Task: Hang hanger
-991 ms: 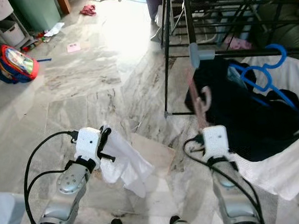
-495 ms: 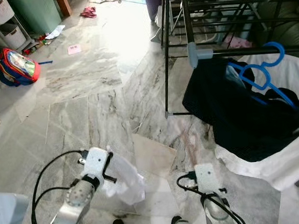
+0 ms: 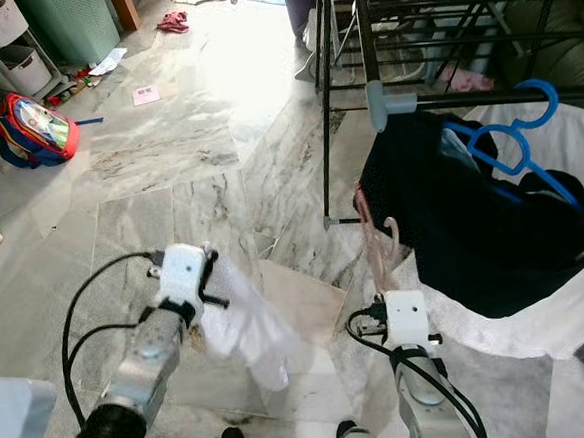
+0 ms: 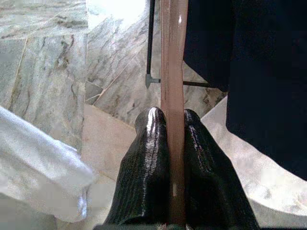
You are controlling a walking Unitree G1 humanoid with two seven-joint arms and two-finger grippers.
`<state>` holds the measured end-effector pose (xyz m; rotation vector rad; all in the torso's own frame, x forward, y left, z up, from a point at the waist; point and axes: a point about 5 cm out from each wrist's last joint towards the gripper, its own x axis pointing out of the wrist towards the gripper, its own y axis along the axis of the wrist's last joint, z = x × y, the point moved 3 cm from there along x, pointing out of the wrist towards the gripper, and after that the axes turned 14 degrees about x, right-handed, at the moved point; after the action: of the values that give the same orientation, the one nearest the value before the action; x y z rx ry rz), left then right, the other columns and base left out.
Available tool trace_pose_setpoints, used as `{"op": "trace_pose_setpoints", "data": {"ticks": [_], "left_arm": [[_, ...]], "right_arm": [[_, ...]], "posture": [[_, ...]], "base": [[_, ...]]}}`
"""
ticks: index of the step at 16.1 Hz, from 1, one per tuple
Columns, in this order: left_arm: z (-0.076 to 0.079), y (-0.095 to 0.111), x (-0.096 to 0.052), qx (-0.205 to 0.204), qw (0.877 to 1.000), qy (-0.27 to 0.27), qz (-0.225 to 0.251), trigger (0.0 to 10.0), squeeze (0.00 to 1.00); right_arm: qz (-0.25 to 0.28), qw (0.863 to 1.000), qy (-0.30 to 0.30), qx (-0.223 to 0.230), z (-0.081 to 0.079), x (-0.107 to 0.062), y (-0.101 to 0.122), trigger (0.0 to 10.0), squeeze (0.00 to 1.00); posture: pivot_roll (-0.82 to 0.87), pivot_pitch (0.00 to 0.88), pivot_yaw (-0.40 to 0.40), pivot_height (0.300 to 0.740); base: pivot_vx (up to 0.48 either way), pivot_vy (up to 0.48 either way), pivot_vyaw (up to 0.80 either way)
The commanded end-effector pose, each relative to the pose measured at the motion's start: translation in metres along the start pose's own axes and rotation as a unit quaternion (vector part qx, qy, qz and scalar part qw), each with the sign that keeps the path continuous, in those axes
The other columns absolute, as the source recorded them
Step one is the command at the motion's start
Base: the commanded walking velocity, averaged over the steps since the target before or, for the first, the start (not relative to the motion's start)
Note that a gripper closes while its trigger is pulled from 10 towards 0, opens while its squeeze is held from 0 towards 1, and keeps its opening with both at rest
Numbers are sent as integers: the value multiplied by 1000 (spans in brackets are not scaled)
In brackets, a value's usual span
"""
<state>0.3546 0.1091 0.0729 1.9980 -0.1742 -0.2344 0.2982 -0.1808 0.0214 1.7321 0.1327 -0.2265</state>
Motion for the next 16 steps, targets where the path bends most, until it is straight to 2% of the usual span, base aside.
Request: {"op": "trace_pose_setpoints", "data": {"ticks": [1,5,10,12,16], "left_arm": [[3,-2,-2,0,1000,-7,-4,10000,0],[8,-1,0,-1,1000,-11,0,10000,0],[10,-7,0,-4,1000,8,-13,10000,0],[10,-6,2,-4,1000,8,-15,10000,0],[10,-1,7,-1,1000,7,-14,10000,0]], "right_arm": [[8,1000,-12,16,1,-2,2,10000,0],[10,1000,-6,21,-2,-4,6,10000,0],[9,999,30,19,-16,5,13,10000,0],[6,999,42,17,-23,9,13,10000,0],[18,999,38,24,-23,17,22,10000,0]], "posture": [[-25,259,70,740],[-26,251,41,740],[13,149,5,740],[22,119,2,740],[21,102,33,740]], "base": [[0,0,0],[0,0,0],[0,0,0],[0,0,0],[0,0,0]]}}
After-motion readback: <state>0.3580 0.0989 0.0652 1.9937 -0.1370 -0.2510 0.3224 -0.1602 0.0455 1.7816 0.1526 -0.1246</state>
